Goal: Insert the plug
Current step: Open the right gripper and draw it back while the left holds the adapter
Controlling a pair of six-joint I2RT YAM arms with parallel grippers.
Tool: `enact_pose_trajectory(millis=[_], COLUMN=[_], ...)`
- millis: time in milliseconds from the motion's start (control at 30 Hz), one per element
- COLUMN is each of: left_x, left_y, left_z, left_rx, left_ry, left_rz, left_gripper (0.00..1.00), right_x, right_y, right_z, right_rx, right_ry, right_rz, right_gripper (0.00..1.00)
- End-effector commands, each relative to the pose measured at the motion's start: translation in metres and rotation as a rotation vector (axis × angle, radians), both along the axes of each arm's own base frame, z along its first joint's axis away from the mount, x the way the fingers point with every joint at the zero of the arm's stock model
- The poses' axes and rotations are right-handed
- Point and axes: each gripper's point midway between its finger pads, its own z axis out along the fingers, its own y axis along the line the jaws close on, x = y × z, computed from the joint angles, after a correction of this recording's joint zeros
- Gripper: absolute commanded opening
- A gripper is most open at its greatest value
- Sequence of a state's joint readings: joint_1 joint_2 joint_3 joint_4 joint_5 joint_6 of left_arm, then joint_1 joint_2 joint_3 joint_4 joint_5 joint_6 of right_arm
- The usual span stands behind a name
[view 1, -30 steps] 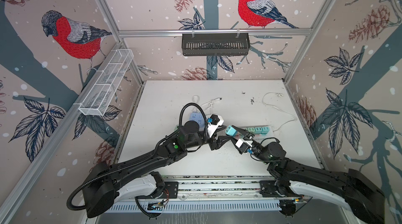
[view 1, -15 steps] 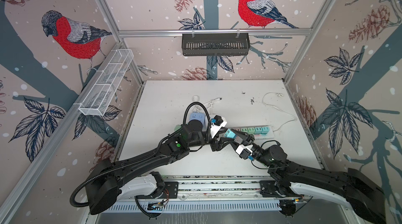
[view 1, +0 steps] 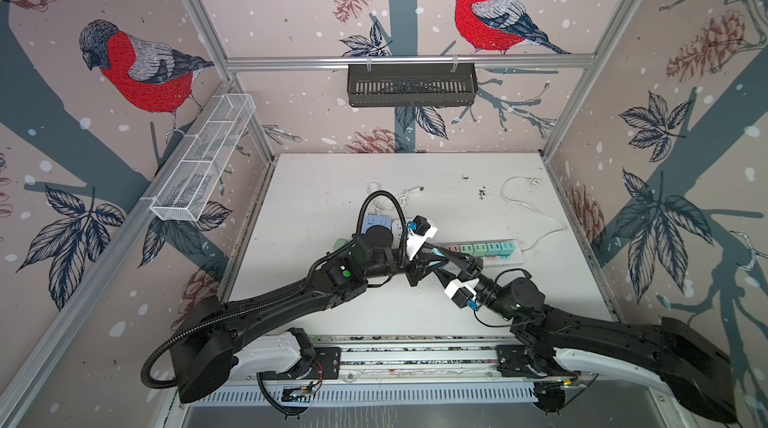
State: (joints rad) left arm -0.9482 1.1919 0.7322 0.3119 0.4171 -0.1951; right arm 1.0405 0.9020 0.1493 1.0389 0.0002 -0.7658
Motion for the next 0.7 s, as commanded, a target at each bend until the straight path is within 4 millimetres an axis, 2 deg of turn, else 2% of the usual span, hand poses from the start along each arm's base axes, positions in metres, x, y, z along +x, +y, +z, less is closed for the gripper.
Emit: enact_pose_trajectory(millis=[0, 100, 133, 167, 300, 500, 567, 667], left_x=[-0.01, -0.009, -0.008, -0.007, 0.005, 0.026, 0.041, 0.047], left_y=[-0.002, -0.001, -0.001, 0.0, 0.007, 0.027, 0.039, 0.048], left_z=[-0.003, -0.002, -0.003, -0.003, -0.006, -0.011, -0.014, -0.021], left_rx=[0.022, 0.022, 0.023, 0.027, 0.05, 0.11, 0.144, 0.19], left_ry=[-0.051, -0.056, -0.059, -0.064, -0.097, -0.181, -0.203, -0.264], left_rz=[-0.063, -0.06, -0.053, -0.044, 0.034, 0.183, 0.288, 0.329], left_gripper=[0.09, 0.0, 0.0, 0.0, 0.0, 0.0, 0.0, 0.0], right_x=[0.001, 0.002, 0.003, 0.003, 0.007, 0.024, 0.034, 0.049], right_y=[-0.005, -0.005, -0.006, -0.008, -0.012, -0.029, -0.039, -0.063], right_z=[0.019, 0.018, 0.019, 0.02, 0.022, 0.028, 0.029, 0.041], right_rx=[0.092, 0.099, 0.107, 0.116, 0.137, 0.222, 0.264, 0.41], right_ry=[0.014, 0.017, 0.018, 0.018, 0.028, 0.09, 0.124, 0.19], right_rz=[-0.008, -0.011, -0.016, -0.02, -0.049, -0.129, -0.169, -0.247], right_gripper=[0.27, 0.61, 0.77, 1.0, 0.99, 0.99, 1.0, 1.0])
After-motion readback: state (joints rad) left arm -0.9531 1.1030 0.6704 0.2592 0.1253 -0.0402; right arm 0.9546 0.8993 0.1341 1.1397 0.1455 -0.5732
